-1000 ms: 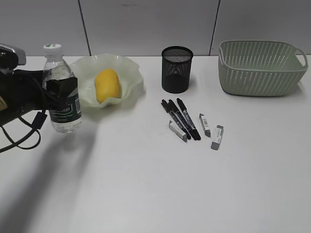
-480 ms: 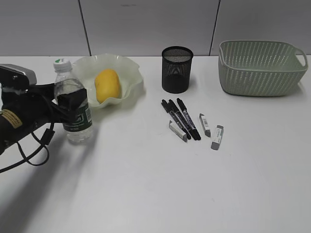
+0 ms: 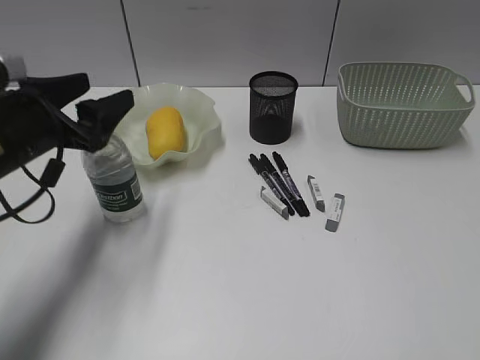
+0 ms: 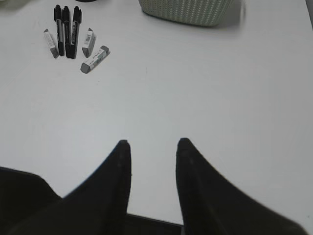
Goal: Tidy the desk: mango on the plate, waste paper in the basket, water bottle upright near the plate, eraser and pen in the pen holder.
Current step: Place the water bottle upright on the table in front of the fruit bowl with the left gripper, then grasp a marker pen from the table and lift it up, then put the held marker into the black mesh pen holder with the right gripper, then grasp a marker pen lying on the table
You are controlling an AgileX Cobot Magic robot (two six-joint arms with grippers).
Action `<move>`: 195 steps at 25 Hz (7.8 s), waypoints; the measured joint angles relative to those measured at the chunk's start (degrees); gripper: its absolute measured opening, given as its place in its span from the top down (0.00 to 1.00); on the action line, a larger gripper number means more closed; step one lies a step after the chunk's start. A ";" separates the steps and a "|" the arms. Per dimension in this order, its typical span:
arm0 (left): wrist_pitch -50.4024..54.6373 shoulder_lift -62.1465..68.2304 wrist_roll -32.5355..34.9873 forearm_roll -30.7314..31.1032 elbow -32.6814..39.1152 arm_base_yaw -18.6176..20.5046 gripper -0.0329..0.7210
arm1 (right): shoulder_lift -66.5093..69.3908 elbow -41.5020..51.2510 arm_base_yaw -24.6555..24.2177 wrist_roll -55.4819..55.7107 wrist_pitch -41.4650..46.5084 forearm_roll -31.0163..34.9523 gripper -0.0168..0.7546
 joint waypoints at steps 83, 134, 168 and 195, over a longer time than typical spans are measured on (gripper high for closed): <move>118.01 -94.41 1.37 -12.72 -0.48 -3.33 0.48 | 106.23 -63.19 3.97 -18.31 -48.80 21.07 0.81; 101.94 -50.08 18.94 -28.88 -13.97 -8.05 0.63 | 1.81 -0.08 3.12 -4.75 -0.11 6.82 0.59; 107.25 48.34 -44.72 -5.05 -88.14 -32.56 0.56 | -3.25 0.03 3.12 -4.75 -0.18 6.58 0.62; 106.31 49.89 -46.68 -4.50 -88.59 -32.29 0.70 | -3.25 0.03 3.12 -4.75 -0.24 6.58 0.63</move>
